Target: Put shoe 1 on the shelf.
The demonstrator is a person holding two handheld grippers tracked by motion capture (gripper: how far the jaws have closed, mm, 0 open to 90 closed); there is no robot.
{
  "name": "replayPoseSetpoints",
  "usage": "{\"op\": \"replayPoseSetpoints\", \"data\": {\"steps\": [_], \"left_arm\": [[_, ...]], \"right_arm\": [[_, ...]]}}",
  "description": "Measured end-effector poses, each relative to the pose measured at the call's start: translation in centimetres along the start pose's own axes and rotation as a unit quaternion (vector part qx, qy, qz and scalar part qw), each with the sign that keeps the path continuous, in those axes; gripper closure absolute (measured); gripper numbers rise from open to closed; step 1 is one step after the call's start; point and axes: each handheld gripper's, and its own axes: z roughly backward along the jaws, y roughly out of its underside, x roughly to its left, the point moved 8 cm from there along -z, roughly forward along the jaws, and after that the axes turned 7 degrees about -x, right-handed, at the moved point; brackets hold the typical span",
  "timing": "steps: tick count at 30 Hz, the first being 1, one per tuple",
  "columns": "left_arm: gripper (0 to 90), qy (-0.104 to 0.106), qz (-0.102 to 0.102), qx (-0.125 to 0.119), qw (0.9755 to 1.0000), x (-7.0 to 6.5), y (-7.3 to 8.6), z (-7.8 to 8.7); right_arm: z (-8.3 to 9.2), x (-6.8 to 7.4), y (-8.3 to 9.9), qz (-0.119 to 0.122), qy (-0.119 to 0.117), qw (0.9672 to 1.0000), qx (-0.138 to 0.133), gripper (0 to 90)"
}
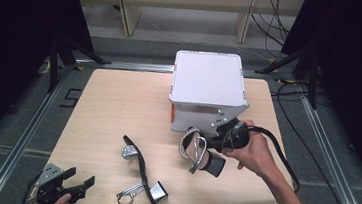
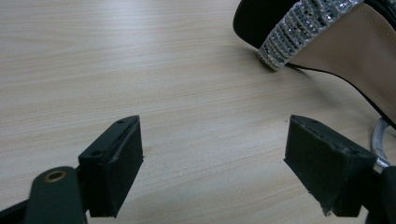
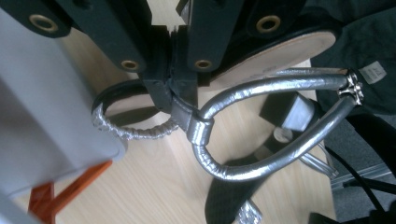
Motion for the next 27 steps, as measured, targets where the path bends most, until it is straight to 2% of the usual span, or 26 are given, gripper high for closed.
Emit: {"op": "replayPoseSetpoints", "data": {"steps": [2,3,4,5,6,7,8,9,10,15,17,19,20,22,27], "left_arm": [[18.6,-0.005,-0.002,0.005,1.0000,0.0,0.0,0.2],[18.6,-0.005,-0.002,0.005,1.0000,0.1,0.0,0.2],[18.6,-0.001,0.002,-0.001,1.0000,0.0,0.0,0.1],[18.6,-0.004,-0.005,0.006,1.0000,0.2,0.0,0.2],[18.7,-0.006,-0.001,0.005,1.0000,0.1,0.0,0.1],[18.6,0.000,0.001,0.000,1.0000,0.0,0.0,0.0],[18.6,0.000,0.001,0.000,1.0000,0.0,0.0,0.0],[18.6,-0.001,0.000,0.002,1.0000,0.1,0.0,0.1],[18.7,-0.003,0.002,0.000,1.0000,0.1,0.0,0.0],[18.6,0.000,0.001,0.001,1.0000,0.0,0.0,0.1],[18.7,-0.004,0.001,0.004,1.0000,0.1,0.0,0.1],[18.6,0.001,-0.003,0.001,1.0000,0.0,0.0,0.0],[18.6,0.003,0.002,-0.001,1.0000,0.0,0.0,0.0],[18.7,-0.004,-0.001,0.007,1.0000,0.1,0.0,0.1],[18.7,0.000,0.002,-0.001,1.0000,0.0,0.0,0.1]], "right_arm": [[0.2,0.1,-1.2,0.010,0.001,1.0000,0.000,88.8],[0.3,0.3,-1.7,0.006,-0.005,1.0000,0.001,88.8],[0.3,0.4,-2.4,0.012,-0.007,0.9999,0.005,88.8],[0.3,0.4,-2.8,0.022,-0.004,0.9997,0.005,88.8],[0.4,0.7,-3.5,0.014,-0.007,0.9998,0.012,88.8],[0.3,0.6,-4.2,0.030,-0.007,0.9995,0.011,88.8],[0.2,0.8,-4.7,0.023,-0.008,0.9996,0.013,88.8],[0.1,0.9,-5.3,0.031,-0.014,0.9993,0.016,88.8],[0.0,1.1,-5.8,0.019,-0.019,0.9994,0.020,88.8],[-1.6,1.4,-8.3,0.036,-0.020,0.9985,0.036,88.8],[-2.3,1.4,-9.5,0.044,-0.020,0.9982,0.036,88.8],[-3.0,1.2,-10.9,0.049,-0.016,0.9981,0.034,88.8],[-3.2,1.1,-11.4,0.050,-0.018,0.9979,0.037,88.8],[-3.7,1.0,-12.5,0.052,-0.020,0.9979,0.033,88.8],[-4.5,-0.2,-15.7,0.046,-0.010,0.9987,0.019,88.8]]}}
